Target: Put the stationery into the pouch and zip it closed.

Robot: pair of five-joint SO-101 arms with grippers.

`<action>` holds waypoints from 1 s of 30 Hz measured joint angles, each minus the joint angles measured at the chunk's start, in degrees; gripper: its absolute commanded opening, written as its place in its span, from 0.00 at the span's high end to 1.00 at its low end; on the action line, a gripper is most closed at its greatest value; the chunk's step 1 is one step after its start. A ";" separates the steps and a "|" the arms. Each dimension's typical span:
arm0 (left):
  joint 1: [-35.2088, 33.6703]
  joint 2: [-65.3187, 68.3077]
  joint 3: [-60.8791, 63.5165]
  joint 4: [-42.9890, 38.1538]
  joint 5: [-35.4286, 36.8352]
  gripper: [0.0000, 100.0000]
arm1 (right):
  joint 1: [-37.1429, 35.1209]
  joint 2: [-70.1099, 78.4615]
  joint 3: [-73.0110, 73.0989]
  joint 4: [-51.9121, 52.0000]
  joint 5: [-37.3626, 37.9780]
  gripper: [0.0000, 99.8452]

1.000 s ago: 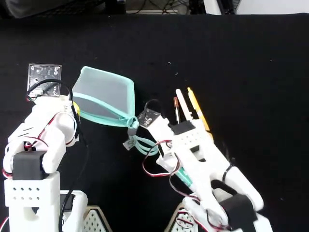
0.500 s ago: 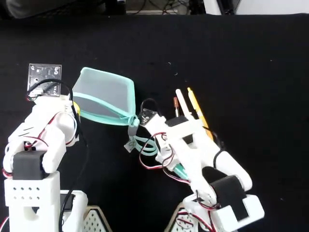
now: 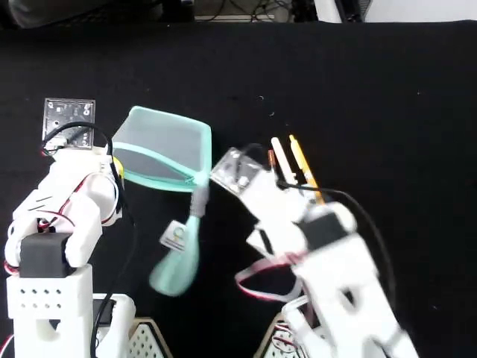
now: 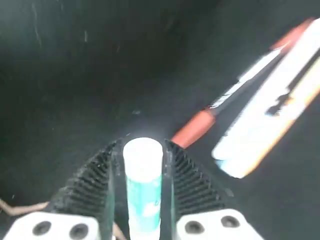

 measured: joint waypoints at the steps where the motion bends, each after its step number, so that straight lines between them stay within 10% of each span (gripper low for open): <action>1: 0.00 0.00 0.00 0.00 0.00 0.97 | 0.00 -3.52 -0.88 0.88 0.09 0.99; 11: 0.00 0.00 0.00 0.00 0.00 0.97 | -1.14 -12.13 -5.19 -10.81 -8.70 0.99; 19: 0.00 0.00 0.00 0.00 0.00 0.97 | -12.13 -12.13 0.62 -40.62 -15.21 0.99; 30: 0.00 0.00 0.00 0.00 0.00 0.97 | -24.53 -10.29 1.58 -55.82 -15.21 0.99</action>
